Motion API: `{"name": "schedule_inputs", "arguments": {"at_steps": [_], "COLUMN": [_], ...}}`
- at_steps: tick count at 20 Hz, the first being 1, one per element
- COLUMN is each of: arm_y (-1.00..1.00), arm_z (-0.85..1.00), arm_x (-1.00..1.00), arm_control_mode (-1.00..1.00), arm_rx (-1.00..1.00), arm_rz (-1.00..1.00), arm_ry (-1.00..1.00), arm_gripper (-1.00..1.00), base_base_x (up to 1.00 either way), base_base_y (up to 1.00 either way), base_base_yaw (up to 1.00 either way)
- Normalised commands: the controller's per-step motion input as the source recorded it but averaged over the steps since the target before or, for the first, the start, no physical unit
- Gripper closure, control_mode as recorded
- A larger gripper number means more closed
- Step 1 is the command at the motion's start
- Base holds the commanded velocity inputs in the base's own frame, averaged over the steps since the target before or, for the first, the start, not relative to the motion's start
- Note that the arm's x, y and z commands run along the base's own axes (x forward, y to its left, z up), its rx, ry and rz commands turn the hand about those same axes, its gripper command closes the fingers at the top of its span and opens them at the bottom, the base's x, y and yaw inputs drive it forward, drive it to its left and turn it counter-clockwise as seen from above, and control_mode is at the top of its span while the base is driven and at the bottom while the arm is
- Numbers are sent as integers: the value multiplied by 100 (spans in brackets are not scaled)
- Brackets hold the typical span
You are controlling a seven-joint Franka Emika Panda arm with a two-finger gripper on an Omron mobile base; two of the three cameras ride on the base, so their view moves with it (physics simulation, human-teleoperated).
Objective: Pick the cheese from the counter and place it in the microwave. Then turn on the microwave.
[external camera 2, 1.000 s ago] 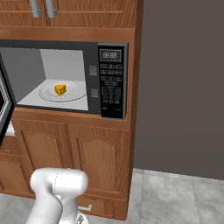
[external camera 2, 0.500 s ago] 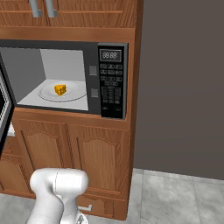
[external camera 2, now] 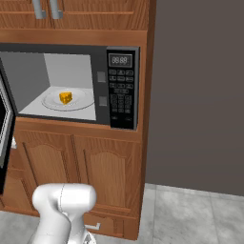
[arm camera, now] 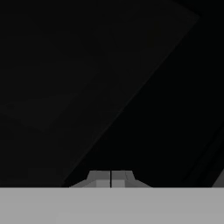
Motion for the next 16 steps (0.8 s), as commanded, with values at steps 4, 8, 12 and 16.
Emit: {"name": "schedule_inputs", "arguments": {"at_steps": [4, 8, 12, 16], "arm_y": [-29, -30, -31, -29], "arm_z": [9, 9, 8, 7], "arm_x": [10, 13, 15, 14], "arm_control_mode": [-100, -100, -100, -100], "arm_rx": [2, 2, 2, 2], "arm_rz": [0, 1, 1, 1], "arm_ry": [0, 0, 0, 0], "arm_gripper": [100, 100, 100, 100], "base_base_x": [0, 0, 0, 0], "base_base_y": [0, 0, 0, 0], "base_base_yaw": [0, 0, 0, 0]}}
